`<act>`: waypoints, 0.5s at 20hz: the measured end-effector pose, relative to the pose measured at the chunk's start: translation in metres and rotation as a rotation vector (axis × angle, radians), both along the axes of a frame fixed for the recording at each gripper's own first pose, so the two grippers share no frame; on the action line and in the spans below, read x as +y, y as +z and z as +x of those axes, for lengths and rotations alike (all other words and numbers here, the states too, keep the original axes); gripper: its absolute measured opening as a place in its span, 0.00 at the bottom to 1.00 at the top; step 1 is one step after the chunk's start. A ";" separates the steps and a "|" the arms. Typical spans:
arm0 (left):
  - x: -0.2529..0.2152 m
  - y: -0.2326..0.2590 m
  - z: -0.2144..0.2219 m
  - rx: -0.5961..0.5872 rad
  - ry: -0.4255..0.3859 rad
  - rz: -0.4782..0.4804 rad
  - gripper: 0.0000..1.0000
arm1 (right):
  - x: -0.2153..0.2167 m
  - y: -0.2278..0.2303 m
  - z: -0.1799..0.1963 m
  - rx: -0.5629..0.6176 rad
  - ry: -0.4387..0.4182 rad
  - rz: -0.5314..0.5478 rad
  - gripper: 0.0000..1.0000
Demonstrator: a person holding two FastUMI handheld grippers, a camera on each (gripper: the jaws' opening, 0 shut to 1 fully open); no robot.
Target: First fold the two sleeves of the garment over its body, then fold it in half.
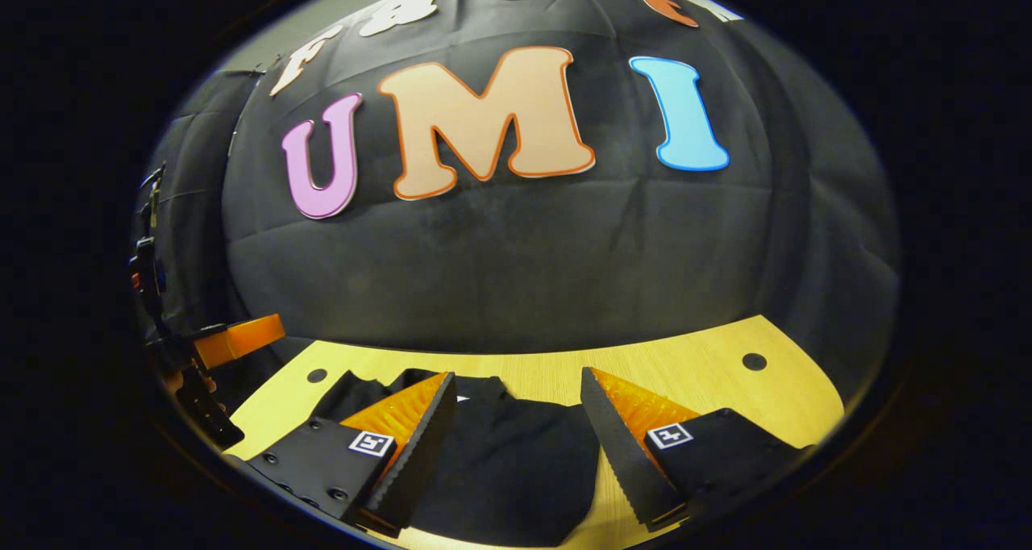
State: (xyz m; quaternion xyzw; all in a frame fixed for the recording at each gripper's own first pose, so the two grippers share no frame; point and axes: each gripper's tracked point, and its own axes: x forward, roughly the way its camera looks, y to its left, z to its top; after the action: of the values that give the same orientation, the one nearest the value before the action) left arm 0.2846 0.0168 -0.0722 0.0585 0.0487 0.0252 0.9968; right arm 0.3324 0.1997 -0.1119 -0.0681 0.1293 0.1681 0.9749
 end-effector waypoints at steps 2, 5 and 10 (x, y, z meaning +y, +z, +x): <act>-0.004 0.019 -0.027 -0.049 0.011 0.030 0.94 | -0.008 0.009 -0.033 -0.022 0.024 -0.011 0.98; -0.007 0.031 -0.075 -0.084 0.020 0.108 0.92 | -0.026 0.027 -0.086 -0.048 0.036 0.028 0.98; -0.010 0.028 -0.151 -0.052 0.046 0.141 0.92 | -0.064 0.046 -0.154 -0.104 0.016 0.051 0.93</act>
State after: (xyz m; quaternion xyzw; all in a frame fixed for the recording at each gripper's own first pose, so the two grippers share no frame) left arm 0.1331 0.0072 -0.0438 0.1267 0.0223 0.0528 0.9903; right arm 0.1785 0.1358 -0.0664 -0.0530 0.0737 0.1752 0.9803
